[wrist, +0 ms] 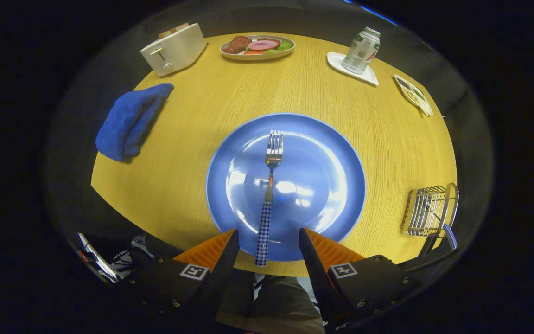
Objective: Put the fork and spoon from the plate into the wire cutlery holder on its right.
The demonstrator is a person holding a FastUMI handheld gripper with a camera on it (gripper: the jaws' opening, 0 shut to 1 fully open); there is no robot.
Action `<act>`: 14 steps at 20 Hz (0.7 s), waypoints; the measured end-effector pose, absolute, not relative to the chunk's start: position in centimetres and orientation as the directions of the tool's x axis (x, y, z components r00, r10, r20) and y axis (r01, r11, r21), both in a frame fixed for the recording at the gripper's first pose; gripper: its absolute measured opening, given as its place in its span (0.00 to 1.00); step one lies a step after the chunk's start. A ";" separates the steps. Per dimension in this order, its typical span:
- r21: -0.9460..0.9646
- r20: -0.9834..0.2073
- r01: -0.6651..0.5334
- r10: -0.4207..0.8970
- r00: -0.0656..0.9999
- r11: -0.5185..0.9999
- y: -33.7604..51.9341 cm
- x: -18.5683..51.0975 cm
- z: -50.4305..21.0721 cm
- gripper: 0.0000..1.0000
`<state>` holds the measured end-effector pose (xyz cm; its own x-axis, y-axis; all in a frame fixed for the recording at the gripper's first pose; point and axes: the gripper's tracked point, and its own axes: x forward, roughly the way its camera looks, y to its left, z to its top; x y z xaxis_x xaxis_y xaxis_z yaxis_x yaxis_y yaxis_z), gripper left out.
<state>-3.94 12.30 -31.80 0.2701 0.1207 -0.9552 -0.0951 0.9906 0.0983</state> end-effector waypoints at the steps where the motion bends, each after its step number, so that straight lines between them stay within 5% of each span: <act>1: 0.102 -0.956 -0.088 0.122 0.267 0.991 12.4 -3.8 -32.1 0.81; 5: 0.109 -0.968 -0.094 0.127 0.216 0.990 12.7 -4.0 -33.5 0.80; 7: 0.106 -0.977 -0.097 0.122 0.174 0.990 12.6 -4.7 -33.9 0.25; 9: 0.115 -0.978 -0.105 0.131 0.162 0.988 12.5 -4.5 -33.2 0.29; 11: 0.118 -0.980 -0.125 0.135 0.143 0.985 12.3 -5.1 -33.9 0.05; 14: 0.114 -0.980 -0.155 0.137 0.147 0.981 11.5 -5.0 -32.9 0.05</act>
<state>-5.04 11.47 -32.89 0.1470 0.1369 -0.9796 -0.1553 0.9813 0.1138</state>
